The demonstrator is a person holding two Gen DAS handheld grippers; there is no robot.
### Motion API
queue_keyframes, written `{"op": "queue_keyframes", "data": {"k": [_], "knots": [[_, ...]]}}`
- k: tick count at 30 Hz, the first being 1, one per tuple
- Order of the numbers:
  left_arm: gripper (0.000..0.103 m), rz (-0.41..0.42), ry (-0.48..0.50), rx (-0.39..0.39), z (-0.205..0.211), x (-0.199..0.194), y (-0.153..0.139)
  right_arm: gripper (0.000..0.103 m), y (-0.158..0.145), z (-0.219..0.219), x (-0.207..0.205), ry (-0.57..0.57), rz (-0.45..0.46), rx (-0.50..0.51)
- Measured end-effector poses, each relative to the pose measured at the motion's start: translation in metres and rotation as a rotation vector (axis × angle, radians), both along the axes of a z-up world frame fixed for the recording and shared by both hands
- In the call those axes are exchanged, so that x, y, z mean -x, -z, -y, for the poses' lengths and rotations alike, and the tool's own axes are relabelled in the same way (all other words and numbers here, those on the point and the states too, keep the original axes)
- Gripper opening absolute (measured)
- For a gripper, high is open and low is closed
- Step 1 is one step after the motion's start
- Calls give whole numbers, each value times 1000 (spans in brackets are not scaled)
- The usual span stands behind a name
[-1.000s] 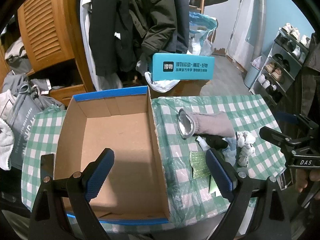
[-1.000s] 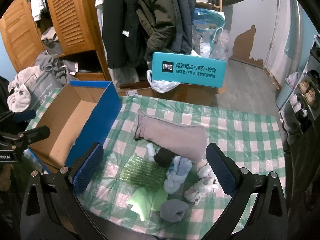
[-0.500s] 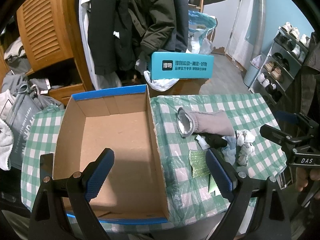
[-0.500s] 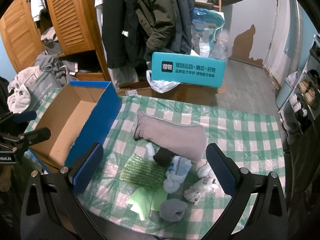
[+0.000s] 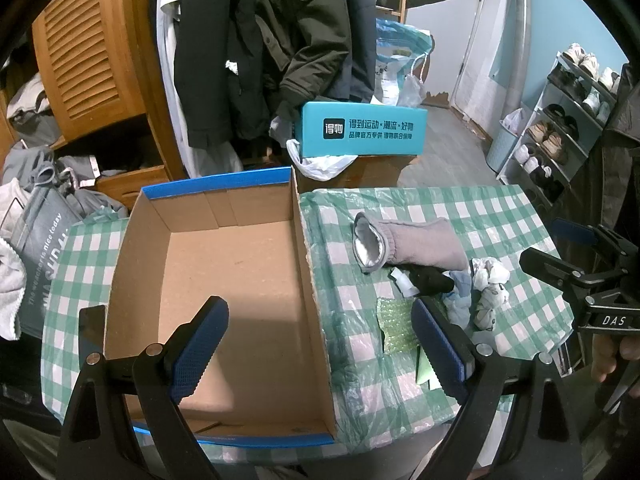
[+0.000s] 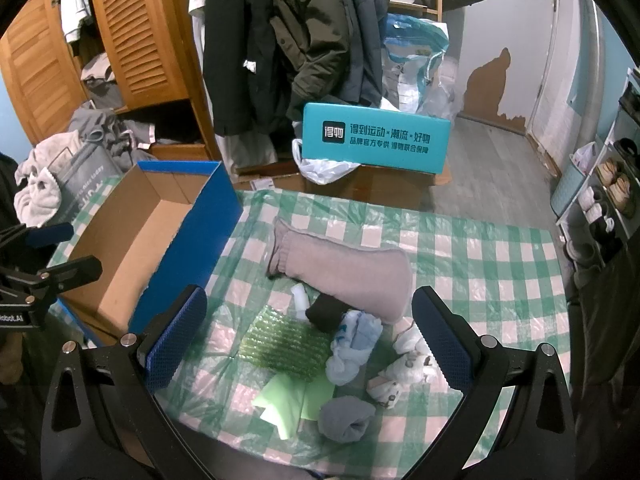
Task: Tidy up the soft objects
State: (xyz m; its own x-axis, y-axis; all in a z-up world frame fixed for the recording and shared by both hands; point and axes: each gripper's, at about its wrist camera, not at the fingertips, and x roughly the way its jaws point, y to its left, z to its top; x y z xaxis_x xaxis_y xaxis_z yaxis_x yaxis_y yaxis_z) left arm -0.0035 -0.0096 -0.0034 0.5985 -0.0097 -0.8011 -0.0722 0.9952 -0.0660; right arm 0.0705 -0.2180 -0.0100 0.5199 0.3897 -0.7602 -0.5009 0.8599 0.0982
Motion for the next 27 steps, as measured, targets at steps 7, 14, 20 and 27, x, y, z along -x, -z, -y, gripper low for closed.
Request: {"op": "queue_keyframes", "data": {"k": [7, 14, 20, 27], "knots": [[94, -1, 1, 1, 0, 0, 0, 101, 0, 0, -1, 1, -2, 2], [94, -3, 2, -1, 2, 2, 1, 101, 0, 1, -1, -1, -3, 2], [94, -3, 0, 0, 1, 1, 0, 101, 0, 0, -1, 0, -4, 2], [94, -5, 1, 1, 0, 0, 0, 101, 0, 0, -1, 0, -5, 3]]}}
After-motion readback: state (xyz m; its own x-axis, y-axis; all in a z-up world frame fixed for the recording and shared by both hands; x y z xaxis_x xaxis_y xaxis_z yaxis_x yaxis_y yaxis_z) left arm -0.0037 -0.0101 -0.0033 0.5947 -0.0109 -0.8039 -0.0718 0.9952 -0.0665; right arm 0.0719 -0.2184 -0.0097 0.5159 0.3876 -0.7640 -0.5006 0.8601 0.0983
